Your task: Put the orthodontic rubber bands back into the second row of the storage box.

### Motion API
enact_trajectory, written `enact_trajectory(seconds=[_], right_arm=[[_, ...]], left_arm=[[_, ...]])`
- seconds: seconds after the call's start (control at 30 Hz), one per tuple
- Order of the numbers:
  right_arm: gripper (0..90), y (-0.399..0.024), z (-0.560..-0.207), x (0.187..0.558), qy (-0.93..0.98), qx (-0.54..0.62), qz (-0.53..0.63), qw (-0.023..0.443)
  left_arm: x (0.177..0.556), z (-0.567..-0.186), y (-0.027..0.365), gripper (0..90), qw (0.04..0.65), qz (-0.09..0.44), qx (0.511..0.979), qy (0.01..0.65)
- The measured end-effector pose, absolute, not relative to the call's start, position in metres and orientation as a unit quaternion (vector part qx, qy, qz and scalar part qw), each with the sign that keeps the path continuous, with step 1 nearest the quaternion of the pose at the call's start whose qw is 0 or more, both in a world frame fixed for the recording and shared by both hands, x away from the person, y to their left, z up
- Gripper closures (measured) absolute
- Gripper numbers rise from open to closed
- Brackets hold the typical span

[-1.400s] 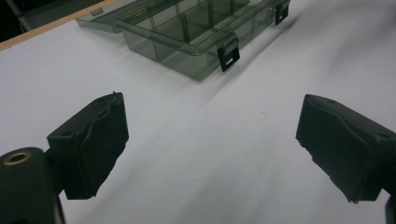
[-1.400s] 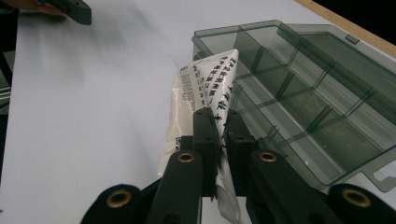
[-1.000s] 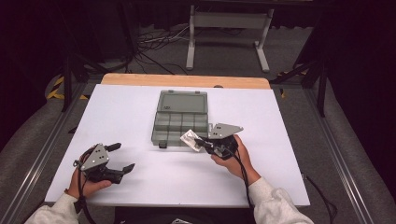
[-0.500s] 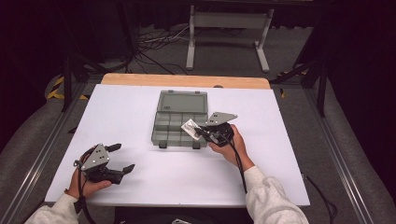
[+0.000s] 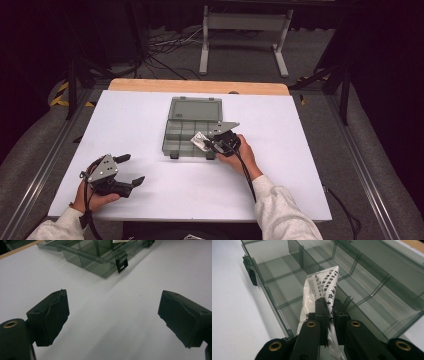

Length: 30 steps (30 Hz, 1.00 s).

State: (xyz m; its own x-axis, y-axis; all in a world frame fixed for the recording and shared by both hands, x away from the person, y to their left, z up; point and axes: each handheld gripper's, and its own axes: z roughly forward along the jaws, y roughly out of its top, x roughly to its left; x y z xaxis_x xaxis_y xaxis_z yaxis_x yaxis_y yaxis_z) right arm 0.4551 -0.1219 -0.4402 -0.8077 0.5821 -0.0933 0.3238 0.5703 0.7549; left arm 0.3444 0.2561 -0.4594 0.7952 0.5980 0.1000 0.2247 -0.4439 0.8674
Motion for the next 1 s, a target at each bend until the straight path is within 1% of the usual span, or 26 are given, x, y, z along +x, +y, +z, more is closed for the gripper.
enact_trajectory(seconds=[0.13, 0.57, 0.77, 0.87, 1.0], right_arm=[[85.5, -0.1192, -0.4449, 0.4574, 0.879, 0.254, 0.375, 0.149], [83.5, -0.1163, -0.4490, 0.4615, 0.882, 0.262, 0.369, 0.131], [77.8, -0.1180, -0.4475, 0.4613, 0.878, 0.267, 0.372, 0.141], [71.9, -0.1192, -0.4456, 0.4606, 0.874, 0.270, 0.376, 0.148], [66.9, -0.1208, -0.4437, 0.4599, 0.872, 0.271, 0.379, 0.152]], left_arm=[[0.3450, -0.4597, 0.2557, 10.5, 0.464, 0.201, 0.827, 0.247], [0.3445, -0.4601, 0.2542, 10.6, 0.462, 0.200, 0.829, 0.244], [0.3444, -0.4600, 0.2542, 10.5, 0.462, 0.200, 0.829, 0.244], [0.3441, -0.4599, 0.2543, 10.4, 0.462, 0.201, 0.829, 0.243], [0.3437, -0.4593, 0.2547, 10.4, 0.463, 0.201, 0.828, 0.242]])
